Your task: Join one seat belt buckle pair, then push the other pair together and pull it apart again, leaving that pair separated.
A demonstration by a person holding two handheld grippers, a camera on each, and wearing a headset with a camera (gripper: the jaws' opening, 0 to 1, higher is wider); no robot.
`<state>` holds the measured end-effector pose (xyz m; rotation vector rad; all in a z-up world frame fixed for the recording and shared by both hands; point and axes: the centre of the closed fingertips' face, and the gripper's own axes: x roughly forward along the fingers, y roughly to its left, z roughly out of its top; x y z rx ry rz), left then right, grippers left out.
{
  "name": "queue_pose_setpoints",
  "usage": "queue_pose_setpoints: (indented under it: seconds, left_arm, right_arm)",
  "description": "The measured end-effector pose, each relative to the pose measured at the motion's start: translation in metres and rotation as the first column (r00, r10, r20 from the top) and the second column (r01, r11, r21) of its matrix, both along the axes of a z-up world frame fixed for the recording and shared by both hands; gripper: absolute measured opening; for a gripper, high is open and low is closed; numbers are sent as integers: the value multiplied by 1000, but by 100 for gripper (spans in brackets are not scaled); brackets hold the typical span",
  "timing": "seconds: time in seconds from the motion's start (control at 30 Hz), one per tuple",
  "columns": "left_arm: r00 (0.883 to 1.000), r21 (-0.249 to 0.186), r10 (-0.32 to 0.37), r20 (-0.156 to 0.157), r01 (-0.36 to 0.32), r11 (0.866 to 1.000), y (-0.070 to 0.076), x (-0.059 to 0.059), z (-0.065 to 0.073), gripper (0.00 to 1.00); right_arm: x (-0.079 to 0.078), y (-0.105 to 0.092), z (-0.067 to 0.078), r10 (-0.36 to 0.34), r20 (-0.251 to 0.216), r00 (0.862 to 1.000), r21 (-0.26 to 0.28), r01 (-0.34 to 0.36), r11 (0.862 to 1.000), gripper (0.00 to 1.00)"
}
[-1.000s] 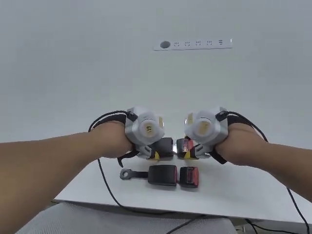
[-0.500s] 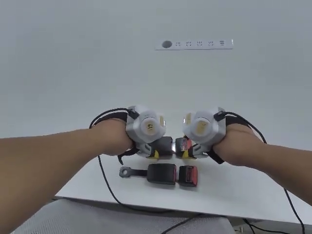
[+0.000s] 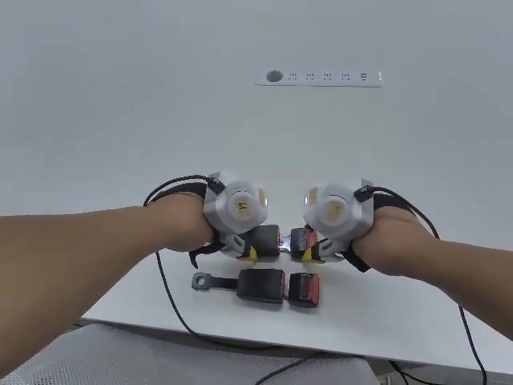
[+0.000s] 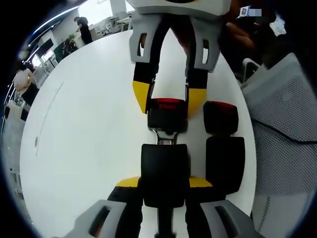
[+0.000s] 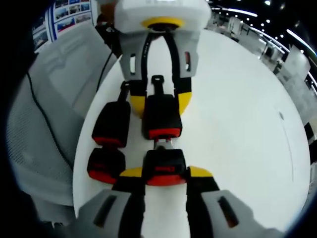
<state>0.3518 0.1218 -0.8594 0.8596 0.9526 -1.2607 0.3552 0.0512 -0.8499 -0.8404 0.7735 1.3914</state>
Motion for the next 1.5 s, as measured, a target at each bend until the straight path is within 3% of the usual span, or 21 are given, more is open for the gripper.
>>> queue_pose_setpoints:
  seconds: [0.37,0.8,1.2,1.5]
  left_arm:
    - [1000,0,-2,-3,2,1000,-1,-1,0,33]
    - [1000,6,-5,-2,5,1000,0,0,-1,33]
    - [1000,7,0,-3,0,1000,-2,-1,0,34]
    - [1000,0,2,-3,-2,1000,-2,-2,2,34]
  right_arm:
    - [-1,-11,-1,16,11,1000,-4,-16,1000,30]
    - [-5,-56,-1,-27,2,1000,-4,27,1000,31]
    - [-3,-101,-2,-57,10,998,-49,58,997,32]
    - [-5,-121,-3,-70,14,997,-74,71,995,32]
